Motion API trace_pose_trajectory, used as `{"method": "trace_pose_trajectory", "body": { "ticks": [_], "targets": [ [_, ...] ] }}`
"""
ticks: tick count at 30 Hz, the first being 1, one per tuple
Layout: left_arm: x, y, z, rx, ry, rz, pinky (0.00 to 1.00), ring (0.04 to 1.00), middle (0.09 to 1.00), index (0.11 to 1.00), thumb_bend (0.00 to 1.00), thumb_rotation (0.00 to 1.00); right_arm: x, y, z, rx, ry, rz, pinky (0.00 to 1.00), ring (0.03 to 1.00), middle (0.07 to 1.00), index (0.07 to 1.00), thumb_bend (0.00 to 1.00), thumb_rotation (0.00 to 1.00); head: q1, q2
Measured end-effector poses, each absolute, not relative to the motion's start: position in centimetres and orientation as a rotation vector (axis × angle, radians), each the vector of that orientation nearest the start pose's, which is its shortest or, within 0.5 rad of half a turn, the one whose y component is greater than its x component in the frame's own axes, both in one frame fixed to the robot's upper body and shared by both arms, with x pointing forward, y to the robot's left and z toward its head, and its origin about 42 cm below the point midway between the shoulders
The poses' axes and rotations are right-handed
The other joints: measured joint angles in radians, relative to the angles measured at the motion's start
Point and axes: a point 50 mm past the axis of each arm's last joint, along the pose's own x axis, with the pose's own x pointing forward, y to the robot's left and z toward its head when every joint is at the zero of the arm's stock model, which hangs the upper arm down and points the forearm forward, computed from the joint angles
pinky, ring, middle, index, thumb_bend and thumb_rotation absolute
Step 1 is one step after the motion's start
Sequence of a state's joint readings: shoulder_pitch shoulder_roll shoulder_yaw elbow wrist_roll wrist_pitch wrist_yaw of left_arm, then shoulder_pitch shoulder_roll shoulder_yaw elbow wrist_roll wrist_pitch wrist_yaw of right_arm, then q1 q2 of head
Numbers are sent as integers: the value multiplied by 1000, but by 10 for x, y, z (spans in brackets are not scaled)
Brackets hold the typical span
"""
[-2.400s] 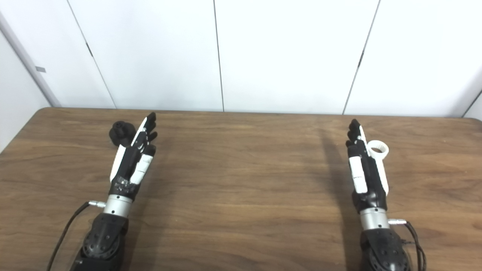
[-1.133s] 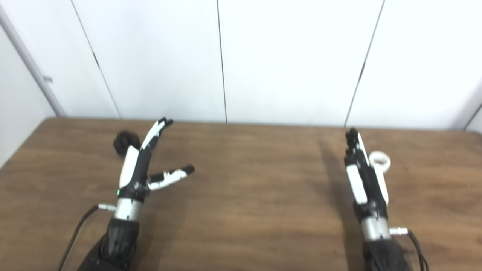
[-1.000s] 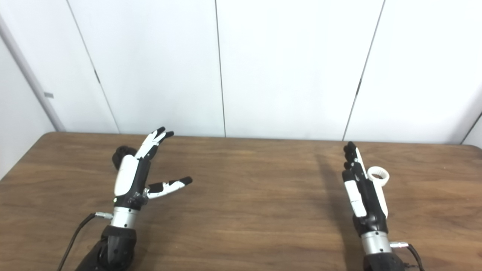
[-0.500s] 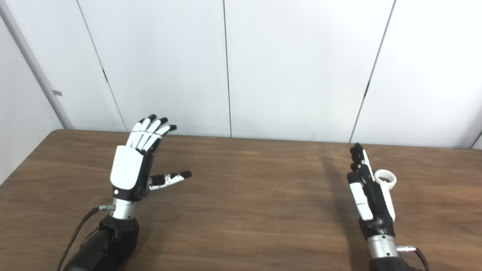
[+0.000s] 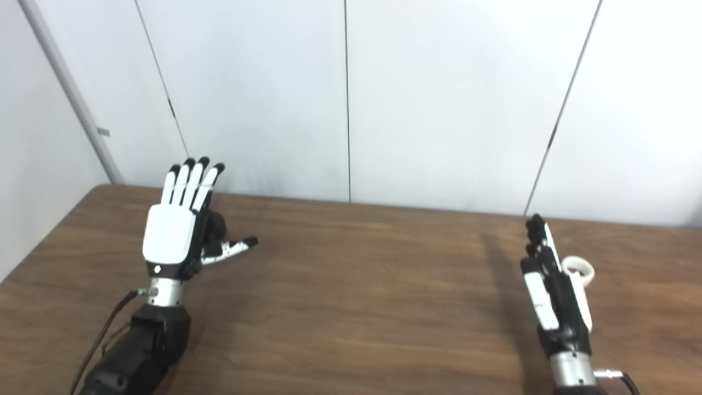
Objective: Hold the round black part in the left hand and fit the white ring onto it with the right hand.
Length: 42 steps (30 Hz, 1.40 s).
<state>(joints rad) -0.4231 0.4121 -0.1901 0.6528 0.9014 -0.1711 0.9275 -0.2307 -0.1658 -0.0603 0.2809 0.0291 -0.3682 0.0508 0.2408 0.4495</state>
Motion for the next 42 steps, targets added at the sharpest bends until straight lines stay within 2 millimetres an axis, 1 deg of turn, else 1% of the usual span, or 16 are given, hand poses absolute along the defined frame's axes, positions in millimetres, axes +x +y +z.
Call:
{"method": "trace_pose_trajectory", "body": {
  "ticks": [1, 5, 7, 10, 15, 20, 22, 26, 30, 33, 37, 40, 42],
  "targets": [
    [399, 340, 128, 1255, -530, 499, 999, 997, 993, 937, 952, 453, 355, -269, 122, -140, -317, 32, 1000, 1000, 982, 1000, 529, 917, 18, -5],
    [402, 352, 128, 1216, -429, 525, 1000, 999, 1000, 977, 963, 465, 355, -270, 122, -138, -317, 32, 1000, 1000, 987, 1000, 513, 896, 40, -6],
    [404, 356, 128, 1202, -394, 544, 1000, 999, 1000, 994, 987, 467, 355, -271, 122, -137, -318, 32, 1000, 1000, 986, 1000, 519, 896, 58, -8],
    [408, 365, 128, 1157, -333, 572, 1000, 1000, 1000, 1000, 1000, 456, 355, -273, 122, -140, -317, 31, 1000, 1000, 987, 1000, 527, 912, 75, -9],
    [412, 373, 126, 1085, -248, 571, 1000, 1000, 1000, 1000, 1000, 422, 356, -276, 122, -148, -313, 30, 998, 1000, 979, 1000, 550, 905, 86, -11],
    [413, 379, 124, 1035, -187, 570, 997, 1000, 1000, 1000, 1000, 442, 356, -277, 122, -148, -313, 27, 1000, 1000, 976, 1000, 537, 910, 106, -14],
    [413, 382, 123, 1020, -136, 564, 998, 1000, 1000, 1000, 1000, 459, 357, -277, 122, -150, -312, 27, 1000, 1000, 976, 1000, 524, 913, 109, -12],
    [414, 387, 120, 985, -73, 527, 1000, 1000, 1000, 1000, 1000, 478, 357, -278, 122, -150, -312, 26, 1000, 1000, 979, 1000, 561, 908, 109, -12],
    [412, 393, 118, 970, -23, 478, 991, 1000, 1000, 1000, 1000, 467, 357, -278, 122, -146, -312, 26, 1000, 1000, 978, 1000, 556, 908, 109, -8],
    [407, 397, 116, 964, 23, 427, 1000, 1000, 1000, 1000, 1000, 470, 357, -278, 123, -146, -310, 25, 1000, 1000, 978, 1000, 549, 910, 115, 5],
    [401, 404, 113, 934, 89, 342, 1000, 1000, 1000, 1000, 1000, 465, 356, -279, 123, -148, -308, 22, 1000, 1000, 979, 1000, 543, 919, 114, 11],
    [396, 409, 114, 934, 108, 292, 986, 1000, 1000, 1000, 1000, 475, 356, -280, 123, -151, -309, 20, 1000, 1000, 979, 1000, 549, 917, 115, 15],
    [394, 416, 121, 950, 112, 259, 993, 1000, 1000, 997, 1000, 461, 356, -280, 123, -150, -305, 17, 1000, 1000, 982, 1000, 541, 917, 115, 18]
  ]
}}
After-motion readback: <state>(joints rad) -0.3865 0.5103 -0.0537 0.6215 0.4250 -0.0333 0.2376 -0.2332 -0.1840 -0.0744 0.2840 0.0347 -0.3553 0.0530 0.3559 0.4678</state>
